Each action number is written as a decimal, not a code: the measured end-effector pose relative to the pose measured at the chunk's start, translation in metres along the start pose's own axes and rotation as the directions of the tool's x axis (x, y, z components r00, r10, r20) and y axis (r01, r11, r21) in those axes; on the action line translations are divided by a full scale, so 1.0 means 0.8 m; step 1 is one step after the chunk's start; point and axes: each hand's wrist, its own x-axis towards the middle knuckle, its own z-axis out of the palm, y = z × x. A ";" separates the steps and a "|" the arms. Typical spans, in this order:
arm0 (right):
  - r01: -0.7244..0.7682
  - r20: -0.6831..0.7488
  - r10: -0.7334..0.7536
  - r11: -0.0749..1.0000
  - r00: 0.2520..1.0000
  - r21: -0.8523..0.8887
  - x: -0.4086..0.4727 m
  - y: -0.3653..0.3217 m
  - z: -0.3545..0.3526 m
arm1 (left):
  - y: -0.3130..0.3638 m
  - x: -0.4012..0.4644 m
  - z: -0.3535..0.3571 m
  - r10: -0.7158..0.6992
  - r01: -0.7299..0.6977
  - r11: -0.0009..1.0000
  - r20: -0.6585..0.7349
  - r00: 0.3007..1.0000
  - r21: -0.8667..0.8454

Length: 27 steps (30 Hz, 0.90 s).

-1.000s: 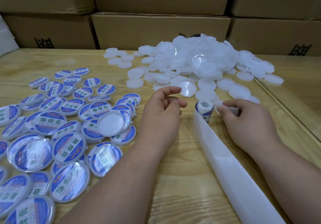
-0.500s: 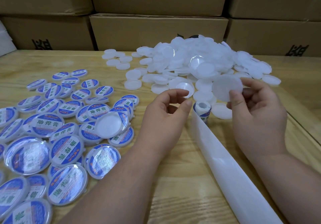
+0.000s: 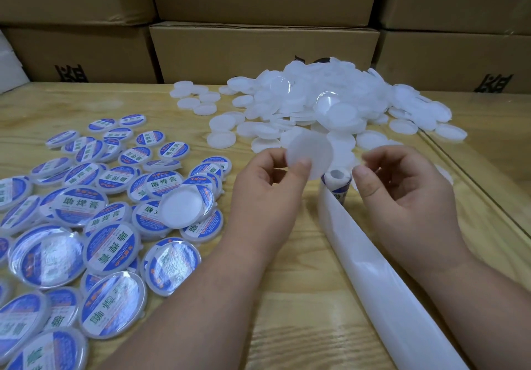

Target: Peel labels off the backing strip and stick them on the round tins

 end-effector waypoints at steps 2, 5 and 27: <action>-0.041 0.049 0.043 0.998 0.998 -0.056 -0.002 -0.001 -0.002 | 0.000 0.002 -0.003 -0.021 0.020 0.999 -0.062 0.998 -0.025; -0.066 0.151 0.078 0.994 0.986 -0.082 -0.007 -0.002 -0.002 | 0.000 0.003 -0.006 -0.046 0.043 0.998 -0.079 0.996 -0.042; -0.263 0.474 0.329 0.944 0.817 -0.201 0.003 0.001 -0.011 | 0.000 -0.007 -0.003 -0.022 -0.005 0.995 0.265 0.964 0.100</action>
